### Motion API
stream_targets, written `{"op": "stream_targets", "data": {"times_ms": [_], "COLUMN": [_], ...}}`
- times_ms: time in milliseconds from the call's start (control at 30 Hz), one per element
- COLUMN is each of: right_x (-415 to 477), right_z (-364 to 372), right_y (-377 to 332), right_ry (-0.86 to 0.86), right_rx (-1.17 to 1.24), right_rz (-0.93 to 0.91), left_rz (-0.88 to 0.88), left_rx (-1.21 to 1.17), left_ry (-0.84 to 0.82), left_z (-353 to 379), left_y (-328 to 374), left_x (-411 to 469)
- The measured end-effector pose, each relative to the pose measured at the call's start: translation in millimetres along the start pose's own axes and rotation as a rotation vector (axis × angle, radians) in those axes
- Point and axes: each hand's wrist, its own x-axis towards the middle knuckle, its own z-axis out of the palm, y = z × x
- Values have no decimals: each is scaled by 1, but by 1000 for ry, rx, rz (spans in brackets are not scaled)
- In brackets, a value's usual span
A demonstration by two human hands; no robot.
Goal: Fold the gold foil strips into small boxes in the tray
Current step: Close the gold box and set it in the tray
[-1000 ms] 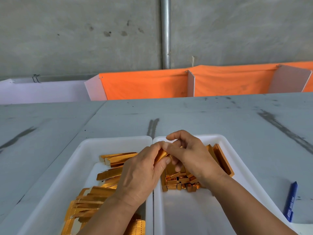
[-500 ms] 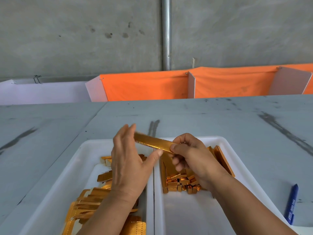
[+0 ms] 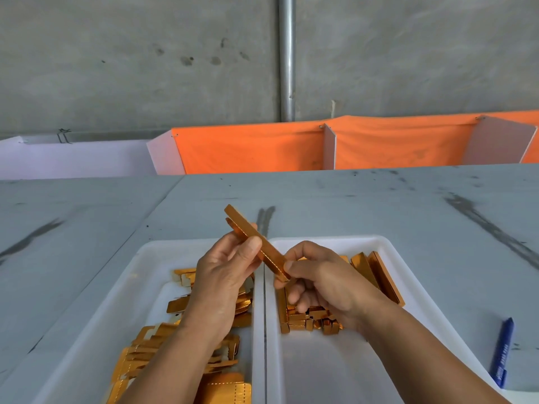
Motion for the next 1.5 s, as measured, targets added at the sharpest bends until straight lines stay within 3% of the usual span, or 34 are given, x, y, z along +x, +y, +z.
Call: {"op": "stream_targets", "data": {"times_ms": [100, 200, 333, 433, 800, 1200, 1500], "right_x": [-1, -1, -2, -2, 4, 5, 5], "right_z": [7, 9, 8, 8, 9, 7, 7], "right_y": [5, 10, 8, 7, 15, 18, 16], "right_ry": [100, 244, 339, 440, 498, 458, 484], "right_rx": [-348, -686, -559, -549, -742, -875, -812], "right_rz": [-82, -291, -438, -520, -460, -458, -426], "left_rz": [-15, 79, 245, 278, 266, 341, 332], "left_rx": [-2, 262, 743, 910, 1132, 1218, 1190], "left_ry": [38, 84, 143, 130, 86, 15, 38], "left_z": [-1, 1, 4, 2, 6, 8, 10], "left_y": [0, -3, -10, -16, -18, -17, -19], "left_x": [-1, -3, -5, -5, -9, -11, -12]}}
